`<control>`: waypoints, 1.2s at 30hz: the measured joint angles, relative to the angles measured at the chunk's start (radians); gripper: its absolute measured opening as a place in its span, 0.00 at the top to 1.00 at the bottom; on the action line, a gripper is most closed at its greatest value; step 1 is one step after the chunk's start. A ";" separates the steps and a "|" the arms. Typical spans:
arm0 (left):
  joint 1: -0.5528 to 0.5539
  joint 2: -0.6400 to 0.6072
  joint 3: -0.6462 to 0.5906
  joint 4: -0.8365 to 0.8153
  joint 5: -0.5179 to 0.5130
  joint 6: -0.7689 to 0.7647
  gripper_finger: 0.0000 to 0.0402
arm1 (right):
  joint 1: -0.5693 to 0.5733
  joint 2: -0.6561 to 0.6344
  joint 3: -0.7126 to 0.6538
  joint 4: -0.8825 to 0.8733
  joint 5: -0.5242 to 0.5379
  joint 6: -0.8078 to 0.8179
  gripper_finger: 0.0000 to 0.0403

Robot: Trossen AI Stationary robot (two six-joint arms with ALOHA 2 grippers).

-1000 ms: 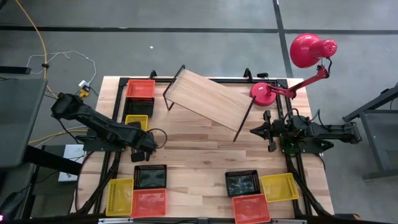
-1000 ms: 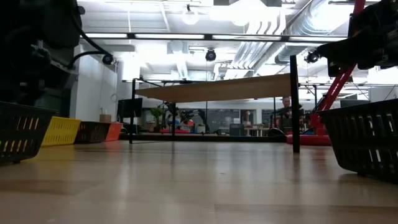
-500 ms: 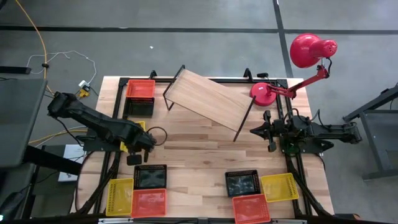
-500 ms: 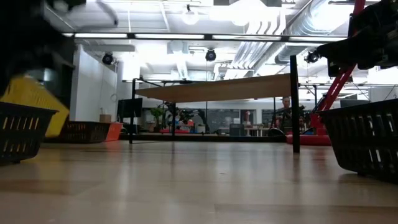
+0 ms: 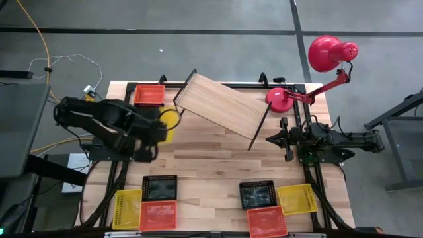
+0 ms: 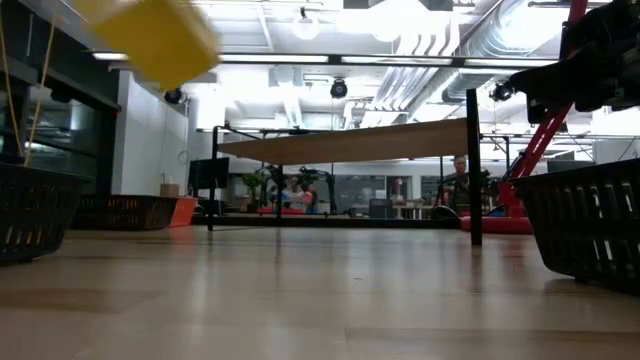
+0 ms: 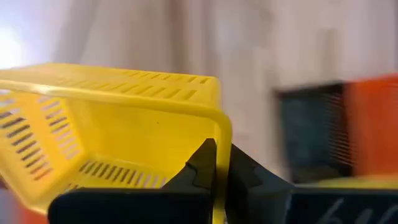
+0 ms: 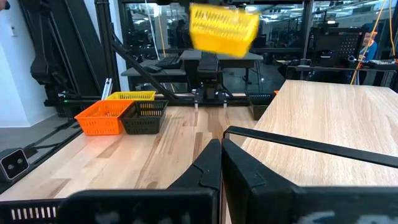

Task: Stack baskets on shelf by color
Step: Put the top yellow bin on the shelf

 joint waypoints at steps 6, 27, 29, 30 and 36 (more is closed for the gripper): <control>0.162 0.191 0.083 0.039 -0.191 0.350 1.00 | 0.000 0.000 0.000 0.000 0.000 0.000 1.00; 0.496 0.453 0.085 0.271 -0.211 0.826 1.00 | 0.000 0.000 0.000 0.000 0.000 0.000 1.00; 0.501 0.457 0.085 0.272 -0.195 0.849 1.00 | 0.000 0.000 0.000 0.000 0.000 0.000 1.00; 0.502 0.458 0.085 0.275 -0.183 0.862 1.00 | 0.000 0.000 0.000 0.000 0.000 0.000 1.00; 0.504 0.468 0.085 0.285 -0.155 0.879 1.00 | 0.000 0.000 0.000 0.000 0.000 0.000 1.00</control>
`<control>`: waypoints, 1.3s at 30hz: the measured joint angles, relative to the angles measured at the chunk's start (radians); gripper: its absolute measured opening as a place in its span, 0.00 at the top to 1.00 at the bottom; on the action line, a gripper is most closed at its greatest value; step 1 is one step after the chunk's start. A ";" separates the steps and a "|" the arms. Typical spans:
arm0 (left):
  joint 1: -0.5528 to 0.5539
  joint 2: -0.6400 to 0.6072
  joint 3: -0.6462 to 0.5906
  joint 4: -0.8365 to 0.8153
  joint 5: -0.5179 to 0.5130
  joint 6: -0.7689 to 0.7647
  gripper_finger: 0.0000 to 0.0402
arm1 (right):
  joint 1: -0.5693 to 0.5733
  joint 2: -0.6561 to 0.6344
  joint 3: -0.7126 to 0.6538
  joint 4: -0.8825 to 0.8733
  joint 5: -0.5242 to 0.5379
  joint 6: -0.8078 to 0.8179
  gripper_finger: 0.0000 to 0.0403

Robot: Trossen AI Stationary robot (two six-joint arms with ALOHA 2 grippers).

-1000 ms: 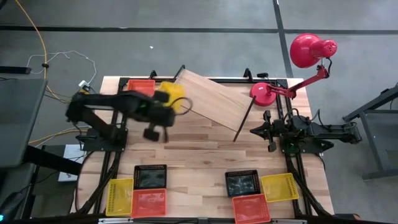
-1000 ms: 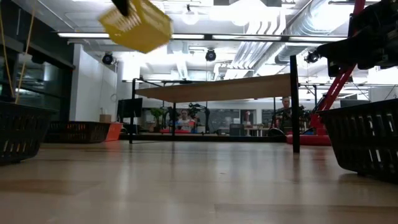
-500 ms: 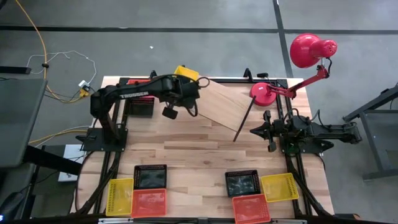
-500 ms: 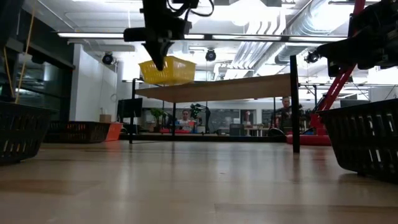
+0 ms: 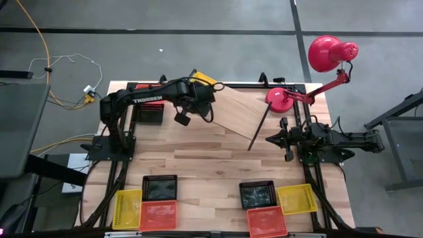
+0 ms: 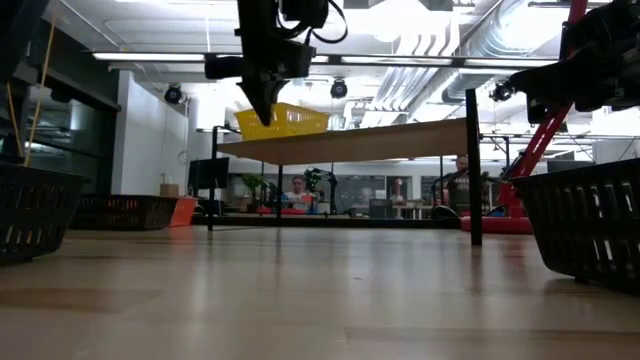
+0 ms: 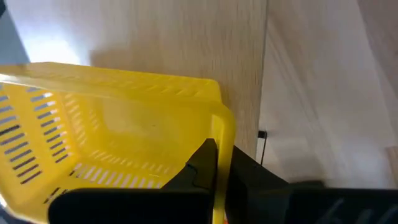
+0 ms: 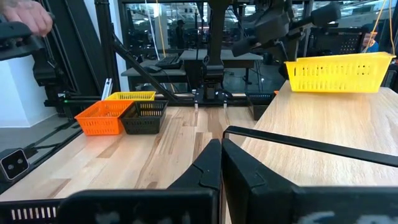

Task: Stack baskets on shelf by color
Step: Put the top yellow bin on the shelf, then stack the left yellow bin on top of the yellow bin on the shelf

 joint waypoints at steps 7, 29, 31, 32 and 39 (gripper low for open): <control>0.001 0.000 0.000 0.002 -0.029 -0.020 0.95 | 0.000 0.000 0.000 0.000 0.000 0.000 1.00; -0.066 -0.020 0.119 -0.045 -0.051 -0.130 0.49 | 0.000 0.000 0.000 0.000 0.000 0.000 1.00; -0.081 -0.022 0.171 -0.065 -0.069 -0.160 0.47 | 0.000 0.000 0.000 0.000 0.000 0.000 1.00; -0.089 -0.022 0.200 -0.085 -0.079 -0.185 0.46 | 0.000 0.000 0.000 0.000 0.000 0.000 1.00; -0.149 -0.026 0.448 -0.285 0.081 -0.583 0.45 | 0.000 0.000 0.000 0.000 0.000 0.000 1.00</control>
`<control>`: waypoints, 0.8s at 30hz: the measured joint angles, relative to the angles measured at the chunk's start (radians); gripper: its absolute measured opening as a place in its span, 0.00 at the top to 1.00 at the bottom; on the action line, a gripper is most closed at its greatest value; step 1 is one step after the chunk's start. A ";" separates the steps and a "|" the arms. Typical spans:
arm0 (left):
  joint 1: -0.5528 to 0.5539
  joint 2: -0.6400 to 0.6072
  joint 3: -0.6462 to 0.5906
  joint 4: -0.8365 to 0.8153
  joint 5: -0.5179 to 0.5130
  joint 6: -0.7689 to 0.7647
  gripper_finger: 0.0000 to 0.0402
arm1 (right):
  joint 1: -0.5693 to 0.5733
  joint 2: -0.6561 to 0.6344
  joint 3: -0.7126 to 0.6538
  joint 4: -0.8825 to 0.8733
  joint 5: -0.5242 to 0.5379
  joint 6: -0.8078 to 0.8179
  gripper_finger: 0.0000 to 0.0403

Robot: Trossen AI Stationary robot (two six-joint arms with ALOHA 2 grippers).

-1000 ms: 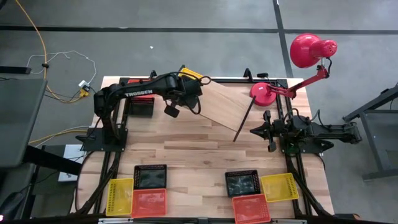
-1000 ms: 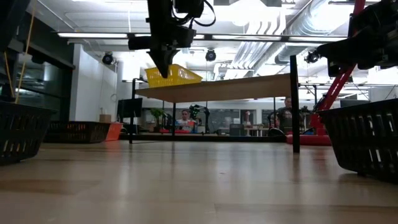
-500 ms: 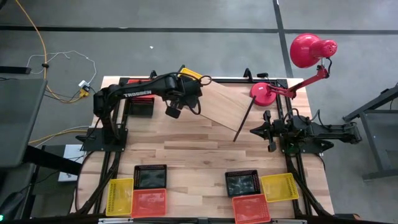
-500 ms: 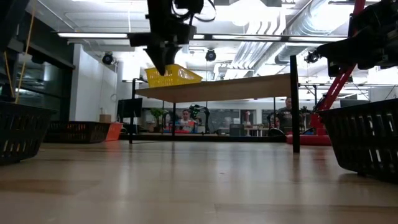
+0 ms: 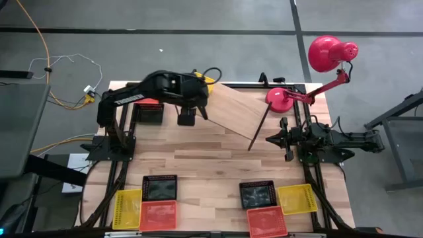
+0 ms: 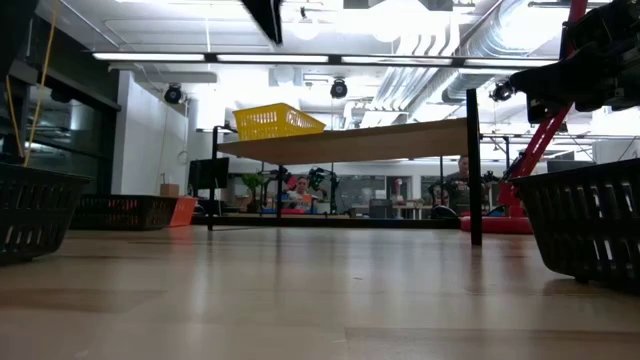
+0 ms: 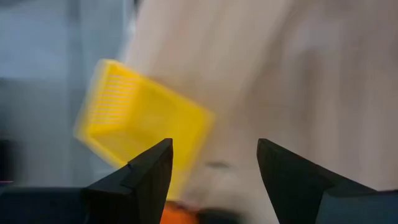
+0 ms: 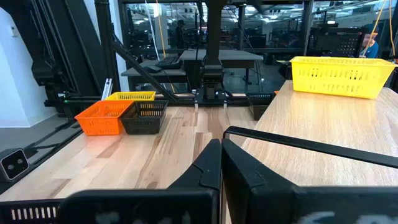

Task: Stack baskets on shelf by color
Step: Stack the left yellow bin on top of the yellow bin on the shelf

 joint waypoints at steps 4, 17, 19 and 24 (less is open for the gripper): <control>-0.071 -0.078 0.019 0.002 0.255 -0.226 0.46 | 0.000 0.000 0.000 0.000 0.000 0.000 1.00; -0.650 -0.263 -0.320 0.009 0.153 -0.641 0.47 | 0.000 0.000 0.000 0.000 0.000 0.000 1.00; -0.728 -0.272 -0.398 -0.002 0.162 -0.698 0.47 | 0.000 0.000 0.000 0.000 0.000 0.000 1.00; -0.893 -0.277 -0.609 0.003 0.258 -0.781 0.47 | 0.000 0.000 0.000 0.000 0.000 0.000 1.00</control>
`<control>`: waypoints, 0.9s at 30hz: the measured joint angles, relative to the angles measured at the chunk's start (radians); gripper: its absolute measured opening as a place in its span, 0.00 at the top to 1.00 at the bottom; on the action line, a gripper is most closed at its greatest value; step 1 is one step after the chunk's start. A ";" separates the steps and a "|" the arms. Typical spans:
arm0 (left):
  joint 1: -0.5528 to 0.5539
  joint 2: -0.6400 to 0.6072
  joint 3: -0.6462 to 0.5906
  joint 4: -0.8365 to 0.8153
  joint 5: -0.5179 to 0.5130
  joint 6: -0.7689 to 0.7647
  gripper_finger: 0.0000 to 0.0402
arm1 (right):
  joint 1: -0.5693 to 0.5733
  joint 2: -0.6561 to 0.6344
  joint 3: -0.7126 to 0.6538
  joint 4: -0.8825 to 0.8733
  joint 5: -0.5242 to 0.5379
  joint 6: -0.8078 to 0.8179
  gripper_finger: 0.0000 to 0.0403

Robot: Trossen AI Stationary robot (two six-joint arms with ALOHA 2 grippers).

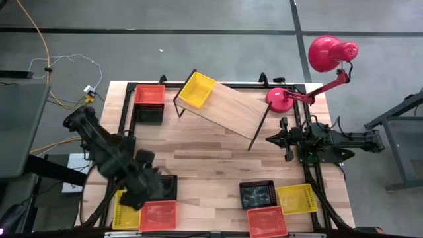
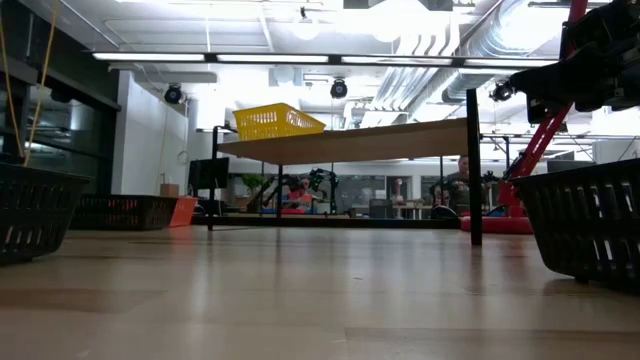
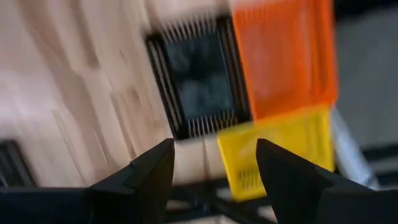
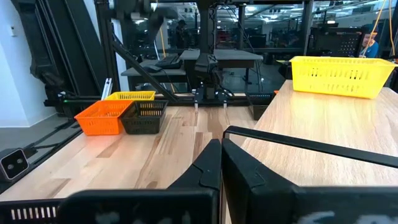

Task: Stack baskets on shelf by color
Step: Stack the left yellow bin on top of the yellow bin on the shelf

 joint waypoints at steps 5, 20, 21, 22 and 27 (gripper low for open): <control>-0.112 -0.009 -0.216 0.127 0.086 -0.036 0.47 | 0.000 0.000 0.000 0.000 0.000 0.000 1.00; -0.172 -0.018 -0.595 0.413 0.157 -0.264 0.47 | 0.000 0.000 0.000 0.000 0.000 0.000 1.00; -0.176 -0.018 -0.603 0.432 0.157 -0.263 0.47 | 0.000 0.000 0.000 0.000 0.000 0.000 1.00; -0.181 -0.018 -0.610 0.450 0.156 -0.256 0.47 | 0.000 0.000 0.000 0.000 0.000 0.000 1.00; -0.189 -0.018 -0.659 0.519 0.157 -0.250 0.47 | 0.000 0.000 0.000 0.000 0.000 0.000 1.00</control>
